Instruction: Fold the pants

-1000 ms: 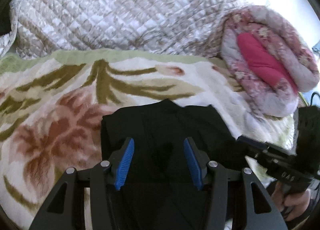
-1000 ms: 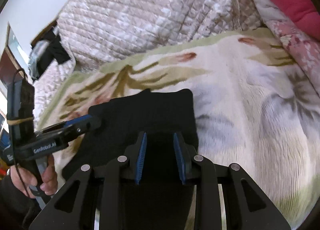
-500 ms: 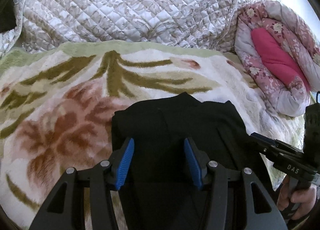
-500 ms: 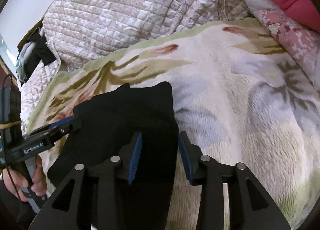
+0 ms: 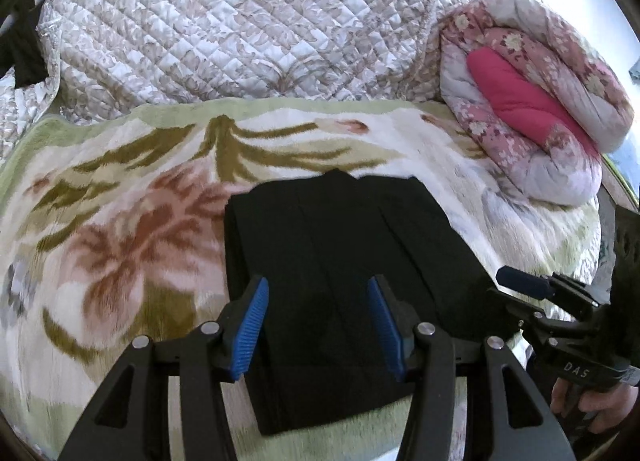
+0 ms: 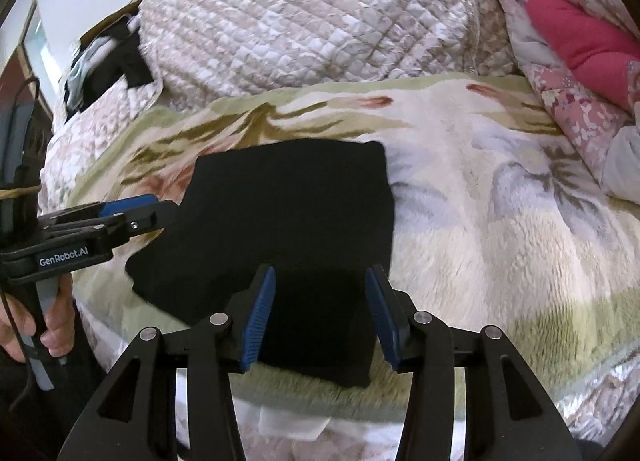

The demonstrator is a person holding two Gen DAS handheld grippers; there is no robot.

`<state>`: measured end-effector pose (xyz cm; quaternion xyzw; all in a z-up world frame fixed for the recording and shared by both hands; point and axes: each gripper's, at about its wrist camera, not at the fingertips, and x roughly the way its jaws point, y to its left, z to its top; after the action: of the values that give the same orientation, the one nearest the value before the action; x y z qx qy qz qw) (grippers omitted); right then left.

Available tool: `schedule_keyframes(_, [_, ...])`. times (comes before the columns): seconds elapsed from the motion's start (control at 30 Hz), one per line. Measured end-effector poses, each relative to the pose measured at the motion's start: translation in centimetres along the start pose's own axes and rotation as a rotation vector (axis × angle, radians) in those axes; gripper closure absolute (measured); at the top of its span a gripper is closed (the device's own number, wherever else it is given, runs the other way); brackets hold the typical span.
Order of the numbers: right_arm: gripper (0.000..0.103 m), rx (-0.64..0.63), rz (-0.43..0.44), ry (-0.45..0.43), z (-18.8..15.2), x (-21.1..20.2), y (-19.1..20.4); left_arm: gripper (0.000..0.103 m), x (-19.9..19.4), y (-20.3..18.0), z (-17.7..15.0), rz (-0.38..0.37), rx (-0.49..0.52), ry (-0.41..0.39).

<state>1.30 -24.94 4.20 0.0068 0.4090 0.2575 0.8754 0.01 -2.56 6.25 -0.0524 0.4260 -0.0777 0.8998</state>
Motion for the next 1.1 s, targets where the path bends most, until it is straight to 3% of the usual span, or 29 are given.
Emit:
schedule_keyframes(0.3, [0.049, -0.060, -0.070, 0.031, -1.9, 1.2, 0.9, 0.046, 0.9, 0.4, -3.8, 0.011, -0.007, 0.045])
schedule_keyframes(0.53, [0.044, -0.040, -0.061, 0.010, -2.2, 1.4, 0.7, 0.040, 1.4, 0.7, -4.1, 0.014, -0.021, 0.036])
schedule_keyframes(1.1, [0.044, 0.101, -0.046, 0.034, -0.9, -0.5, -2.0, 0.043, -0.9, 2.1, -3.6, 0.016, -0.052, 0.014])
